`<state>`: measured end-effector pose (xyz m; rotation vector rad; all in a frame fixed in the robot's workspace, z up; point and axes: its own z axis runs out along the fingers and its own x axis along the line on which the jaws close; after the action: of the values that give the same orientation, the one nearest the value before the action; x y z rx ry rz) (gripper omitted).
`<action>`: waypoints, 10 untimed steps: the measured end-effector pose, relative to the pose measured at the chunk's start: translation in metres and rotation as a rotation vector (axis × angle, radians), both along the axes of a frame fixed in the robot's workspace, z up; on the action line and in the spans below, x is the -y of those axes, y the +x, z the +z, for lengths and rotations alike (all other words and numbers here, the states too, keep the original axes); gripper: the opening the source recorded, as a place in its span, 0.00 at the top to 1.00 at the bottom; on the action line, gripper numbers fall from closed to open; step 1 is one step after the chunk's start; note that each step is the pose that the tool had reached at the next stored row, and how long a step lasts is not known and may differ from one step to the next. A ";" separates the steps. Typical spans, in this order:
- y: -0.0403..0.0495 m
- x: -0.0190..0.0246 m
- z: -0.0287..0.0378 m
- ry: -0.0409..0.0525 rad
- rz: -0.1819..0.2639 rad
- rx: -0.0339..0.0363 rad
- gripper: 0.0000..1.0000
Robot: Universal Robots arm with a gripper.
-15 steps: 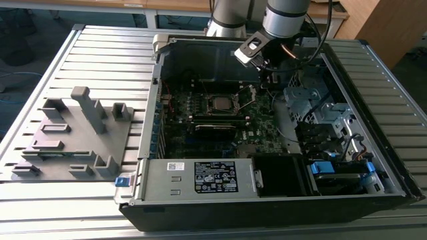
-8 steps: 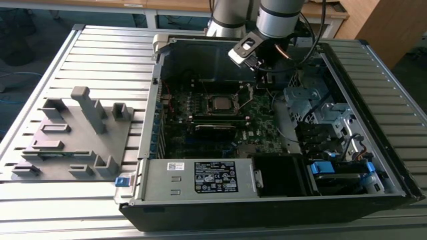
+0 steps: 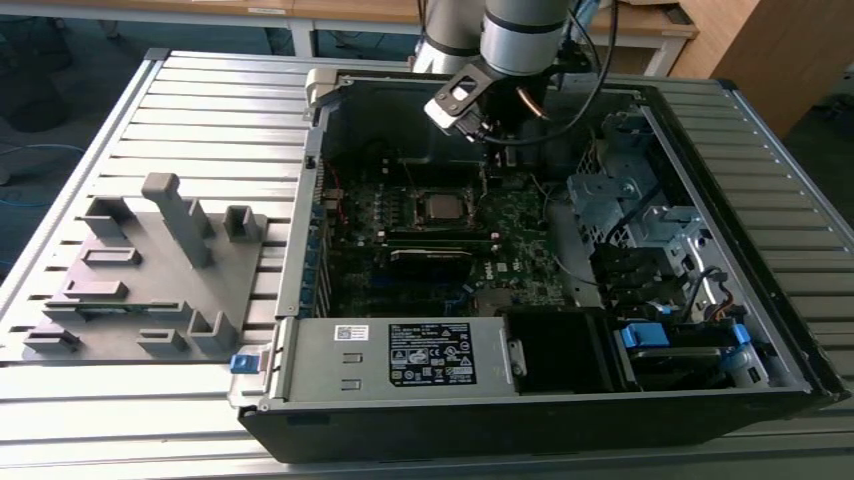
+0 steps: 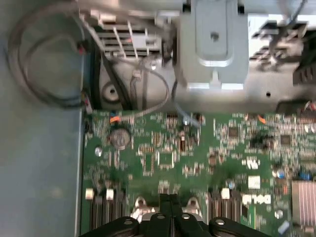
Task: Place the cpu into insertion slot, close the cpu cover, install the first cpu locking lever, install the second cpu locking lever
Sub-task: 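Close the cpu cover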
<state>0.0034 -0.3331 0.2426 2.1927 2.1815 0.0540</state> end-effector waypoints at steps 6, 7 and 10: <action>-0.0264 0.0003 -0.0013 0.0000 0.000 0.0099 0.90; -0.0307 0.0004 -0.0016 -0.0001 0.000 0.0113 0.90; -0.0400 0.0004 -0.0021 -0.0001 0.000 0.0143 0.90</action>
<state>-0.0367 -0.3336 0.2405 2.1853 2.1740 0.0694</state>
